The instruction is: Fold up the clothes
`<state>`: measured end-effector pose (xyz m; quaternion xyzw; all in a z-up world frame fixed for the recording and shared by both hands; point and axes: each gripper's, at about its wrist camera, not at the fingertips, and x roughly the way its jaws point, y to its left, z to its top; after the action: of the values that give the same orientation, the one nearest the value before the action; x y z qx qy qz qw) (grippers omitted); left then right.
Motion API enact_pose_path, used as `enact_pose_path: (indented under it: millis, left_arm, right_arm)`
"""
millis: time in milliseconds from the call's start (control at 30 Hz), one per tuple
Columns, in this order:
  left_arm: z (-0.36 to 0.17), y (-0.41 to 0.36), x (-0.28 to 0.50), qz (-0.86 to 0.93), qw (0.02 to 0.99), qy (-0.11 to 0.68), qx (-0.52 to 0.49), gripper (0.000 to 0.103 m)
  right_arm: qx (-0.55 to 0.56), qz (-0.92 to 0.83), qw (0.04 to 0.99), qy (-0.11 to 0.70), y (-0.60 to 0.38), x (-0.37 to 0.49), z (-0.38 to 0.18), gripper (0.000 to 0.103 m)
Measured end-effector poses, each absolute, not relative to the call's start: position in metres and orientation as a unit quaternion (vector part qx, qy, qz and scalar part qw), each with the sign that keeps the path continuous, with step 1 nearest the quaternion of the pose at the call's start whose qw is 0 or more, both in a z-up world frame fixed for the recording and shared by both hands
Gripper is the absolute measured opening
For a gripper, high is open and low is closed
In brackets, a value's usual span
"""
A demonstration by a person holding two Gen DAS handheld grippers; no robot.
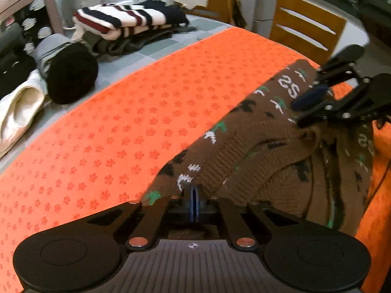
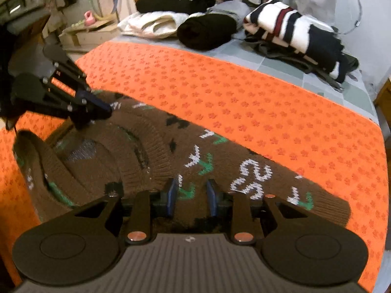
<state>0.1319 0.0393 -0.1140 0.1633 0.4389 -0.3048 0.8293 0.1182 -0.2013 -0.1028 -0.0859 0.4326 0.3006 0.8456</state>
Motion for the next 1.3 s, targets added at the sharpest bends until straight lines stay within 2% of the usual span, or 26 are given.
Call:
enact_pose_path:
  millis: [67, 100, 133, 300, 600, 800, 967, 1033, 1100, 1133, 1200, 1267, 1300]
  left_arm:
    - [-0.101, 0.045, 0.127, -0.305, 0.845, 0.414, 0.148, 0.021]
    - [-0.094, 0.049, 0.124, -0.306, 0.853, 0.398, 0.141, 0.035]
    - [-0.088, 0.052, 0.123, -0.308, 0.858, 0.388, 0.135, 0.044]
    - [-0.071, 0.055, 0.129, -0.321, 0.857, 0.381, 0.135, 0.047]
    - [-0.087, 0.030, 0.169, -0.360, 0.807, 0.424, 0.198, 0.060]
    - [-0.110, 0.045, 0.189, -0.356, 0.782, 0.481, 0.172, 0.060]
    - [-0.122, 0.056, 0.185, -0.354, 0.774, 0.502, 0.152, 0.060]
    - [-0.124, 0.061, 0.184, -0.351, 0.778, 0.503, 0.137, 0.057]
    - [-0.125, 0.067, 0.184, -0.348, 0.781, 0.507, 0.114, 0.050]
    - [-0.125, 0.070, 0.183, -0.347, 0.782, 0.507, 0.104, 0.043]
    - [-0.123, 0.073, 0.180, -0.348, 0.785, 0.504, 0.094, 0.035]
    - [-0.121, 0.077, 0.174, -0.349, 0.792, 0.492, 0.092, 0.029]
    - [-0.119, 0.080, 0.172, -0.347, 0.795, 0.490, 0.086, 0.025]
  right_arm:
    - [-0.053, 0.280, 0.859, 0.425, -0.216, 0.108, -0.090, 0.034]
    - [-0.031, 0.266, 0.865, 0.424, -0.225, 0.103, -0.084, 0.035]
    - [-0.011, 0.249, 0.871, 0.424, -0.235, 0.095, -0.079, 0.038]
    - [0.083, 0.144, 0.878, 0.450, -0.281, 0.049, -0.073, 0.049]
    - [0.316, -0.009, 0.818, 0.481, -0.335, -0.027, -0.116, 0.055]
    - [0.423, -0.028, 0.777, 0.464, -0.341, -0.034, -0.146, 0.057]
    - [0.448, -0.035, 0.773, 0.448, -0.336, -0.026, -0.151, 0.056]
    - [0.452, -0.035, 0.773, 0.444, -0.337, -0.025, -0.150, 0.038]
    - [0.451, -0.033, 0.774, 0.444, -0.335, -0.023, -0.148, 0.038]
    - [0.451, -0.032, 0.773, 0.445, -0.335, -0.021, -0.149, 0.038]
    - [0.452, -0.032, 0.771, 0.447, -0.335, -0.019, -0.152, 0.038]
    - [0.454, -0.032, 0.769, 0.450, -0.336, -0.017, -0.155, 0.017]
    - [0.449, -0.029, 0.772, 0.448, -0.335, -0.015, -0.154, 0.015]
